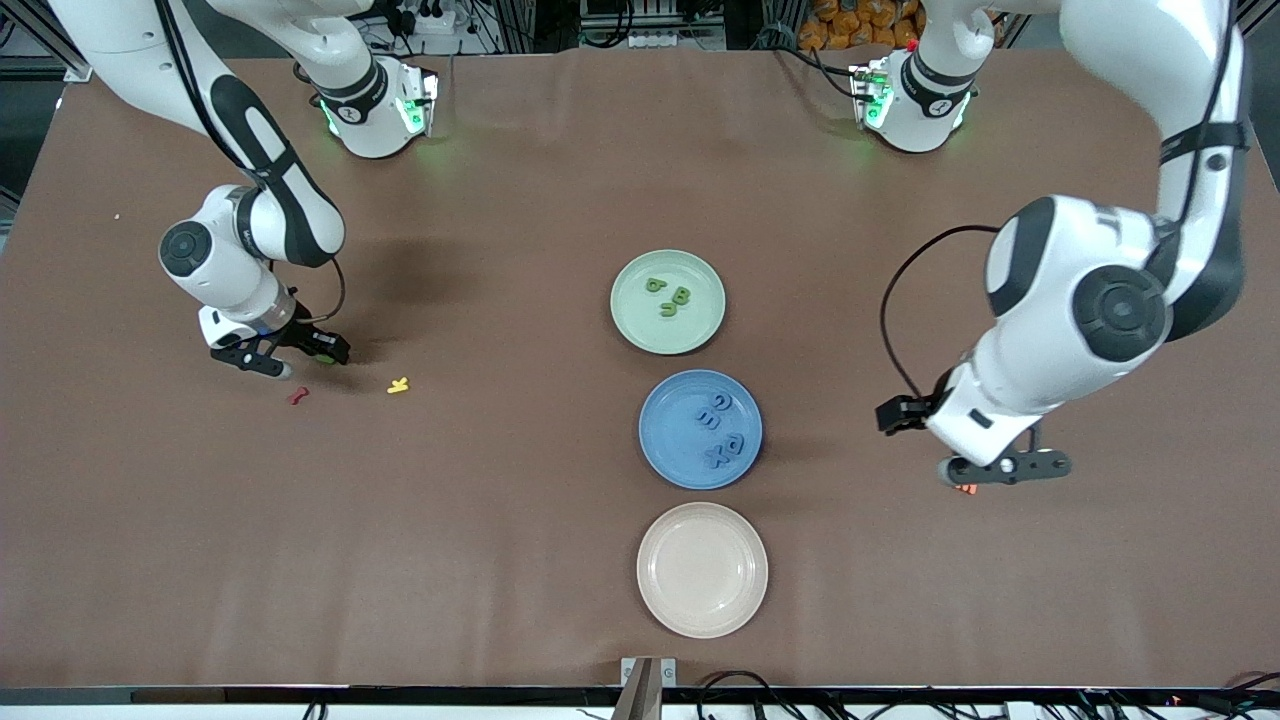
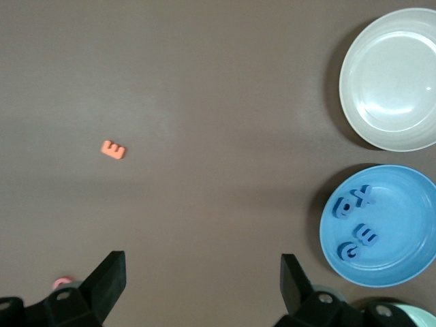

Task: Sort letters by color into matching plates
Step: 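Grasp green Z with the right gripper while the left gripper withdraws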

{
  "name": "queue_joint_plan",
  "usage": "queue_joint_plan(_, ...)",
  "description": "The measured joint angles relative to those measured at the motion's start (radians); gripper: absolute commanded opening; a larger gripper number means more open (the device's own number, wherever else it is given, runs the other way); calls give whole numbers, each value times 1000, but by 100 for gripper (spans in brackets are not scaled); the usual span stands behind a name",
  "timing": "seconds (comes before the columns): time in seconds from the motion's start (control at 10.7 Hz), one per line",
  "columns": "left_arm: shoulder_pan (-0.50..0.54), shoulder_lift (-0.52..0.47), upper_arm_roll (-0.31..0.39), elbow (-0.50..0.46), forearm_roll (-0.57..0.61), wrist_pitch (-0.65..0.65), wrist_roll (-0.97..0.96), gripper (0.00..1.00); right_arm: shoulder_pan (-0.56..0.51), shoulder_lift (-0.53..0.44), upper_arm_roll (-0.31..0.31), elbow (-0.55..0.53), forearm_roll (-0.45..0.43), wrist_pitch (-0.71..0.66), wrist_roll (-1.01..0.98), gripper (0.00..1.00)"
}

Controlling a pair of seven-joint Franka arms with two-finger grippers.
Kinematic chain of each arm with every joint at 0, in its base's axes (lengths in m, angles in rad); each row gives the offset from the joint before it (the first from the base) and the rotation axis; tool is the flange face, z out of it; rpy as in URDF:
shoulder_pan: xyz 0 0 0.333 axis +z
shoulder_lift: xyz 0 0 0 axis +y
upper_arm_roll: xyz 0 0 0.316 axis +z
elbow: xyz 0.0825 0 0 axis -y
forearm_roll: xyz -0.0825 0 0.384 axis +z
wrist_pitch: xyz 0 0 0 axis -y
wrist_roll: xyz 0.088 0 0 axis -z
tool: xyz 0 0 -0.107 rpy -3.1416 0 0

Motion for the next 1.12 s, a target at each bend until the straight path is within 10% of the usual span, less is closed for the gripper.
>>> queue_joint_plan(0.28,11,-68,18,2,21,-85,23,100,0,0,0,0,0,2,0,4)
queue_joint_plan(1.12,148,-271,35,0,35,-204,162,100,18,-7,3,0,0,1,0,0)
